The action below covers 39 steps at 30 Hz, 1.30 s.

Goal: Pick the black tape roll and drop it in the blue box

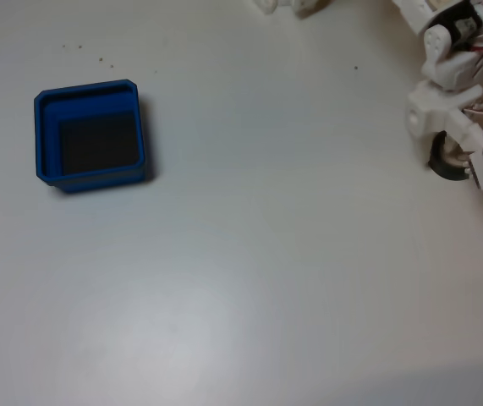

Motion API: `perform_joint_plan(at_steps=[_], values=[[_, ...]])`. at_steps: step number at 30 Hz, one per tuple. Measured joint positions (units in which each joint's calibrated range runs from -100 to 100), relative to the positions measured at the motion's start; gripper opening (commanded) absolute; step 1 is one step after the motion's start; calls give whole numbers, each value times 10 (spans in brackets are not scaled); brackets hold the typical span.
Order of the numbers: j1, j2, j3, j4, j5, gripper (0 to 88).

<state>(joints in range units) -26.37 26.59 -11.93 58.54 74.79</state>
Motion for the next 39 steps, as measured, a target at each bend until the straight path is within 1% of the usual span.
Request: perform_joint_plan(at_steps=[17, 29, 39], values=[[0, 4, 0, 0, 0, 165], [-15, 5, 0, 0, 0, 165], [-17, 45, -4, -17, 0, 165]])
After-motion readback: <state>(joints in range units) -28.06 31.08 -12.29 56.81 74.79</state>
